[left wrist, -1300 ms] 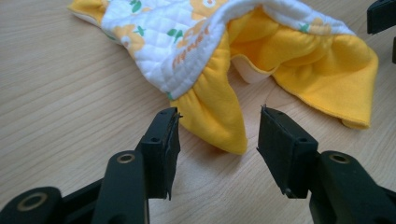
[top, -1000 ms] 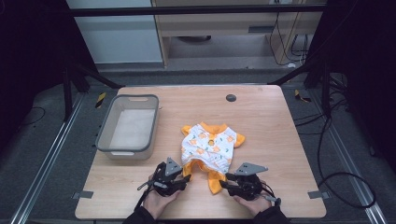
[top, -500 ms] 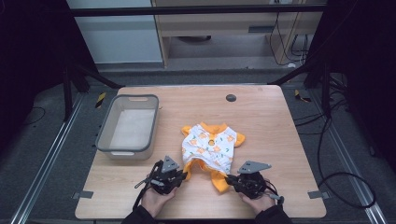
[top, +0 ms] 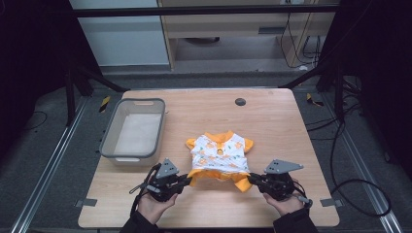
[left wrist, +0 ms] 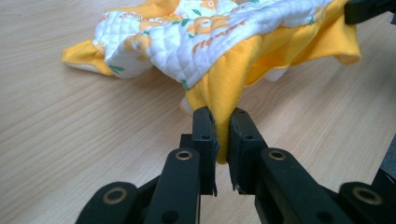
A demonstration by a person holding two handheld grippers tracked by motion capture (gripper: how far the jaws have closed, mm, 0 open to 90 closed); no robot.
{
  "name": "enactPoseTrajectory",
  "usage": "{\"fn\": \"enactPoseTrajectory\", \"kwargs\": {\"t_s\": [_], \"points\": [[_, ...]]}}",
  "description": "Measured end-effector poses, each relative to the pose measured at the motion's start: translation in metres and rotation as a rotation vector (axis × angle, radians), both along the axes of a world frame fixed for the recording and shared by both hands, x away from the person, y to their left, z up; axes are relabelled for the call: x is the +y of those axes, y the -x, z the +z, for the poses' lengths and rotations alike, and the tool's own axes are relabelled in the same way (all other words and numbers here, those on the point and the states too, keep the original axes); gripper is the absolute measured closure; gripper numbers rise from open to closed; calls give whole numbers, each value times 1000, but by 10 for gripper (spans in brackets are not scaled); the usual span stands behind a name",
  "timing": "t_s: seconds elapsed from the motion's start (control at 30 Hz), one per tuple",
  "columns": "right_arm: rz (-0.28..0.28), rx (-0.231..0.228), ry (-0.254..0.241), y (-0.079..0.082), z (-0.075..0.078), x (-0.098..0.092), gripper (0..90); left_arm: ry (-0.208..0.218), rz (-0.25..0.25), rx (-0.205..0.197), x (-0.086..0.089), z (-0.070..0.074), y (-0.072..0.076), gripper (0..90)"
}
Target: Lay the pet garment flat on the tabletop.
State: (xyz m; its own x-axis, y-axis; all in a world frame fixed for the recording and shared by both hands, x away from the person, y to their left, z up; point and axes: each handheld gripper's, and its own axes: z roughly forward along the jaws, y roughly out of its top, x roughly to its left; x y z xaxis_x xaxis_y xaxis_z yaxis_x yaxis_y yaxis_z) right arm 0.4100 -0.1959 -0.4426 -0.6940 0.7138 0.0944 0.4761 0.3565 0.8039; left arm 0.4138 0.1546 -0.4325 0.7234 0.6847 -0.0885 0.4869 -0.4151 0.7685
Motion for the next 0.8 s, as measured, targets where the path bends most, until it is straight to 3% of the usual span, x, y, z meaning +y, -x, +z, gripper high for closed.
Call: {"fn": "enactPoseTrajectory", "kwargs": {"t_s": [0.23, 0.37, 0.47, 0.6, 0.73, 0.8], "points": [[-39, 5, -8, -23, 2, -3, 830, -13, 10, 26, -6, 6, -16, 800], [-70, 38, 27, -39, -7, -2, 830, -25, 18, 44, -10, 3, -27, 793], [-93, 38, 63, -50, -18, 0, 811, -61, 38, 64, -14, -8, -37, 794], [-122, 33, 72, -58, -28, 2, 790, -85, 59, 69, -15, -16, -44, 787], [-139, 22, 90, -62, -36, 3, 768, -150, 90, 44, -20, -30, -49, 761], [-143, 21, 106, -63, -39, 4, 751, -158, 94, 48, -22, -35, -50, 751]]}}
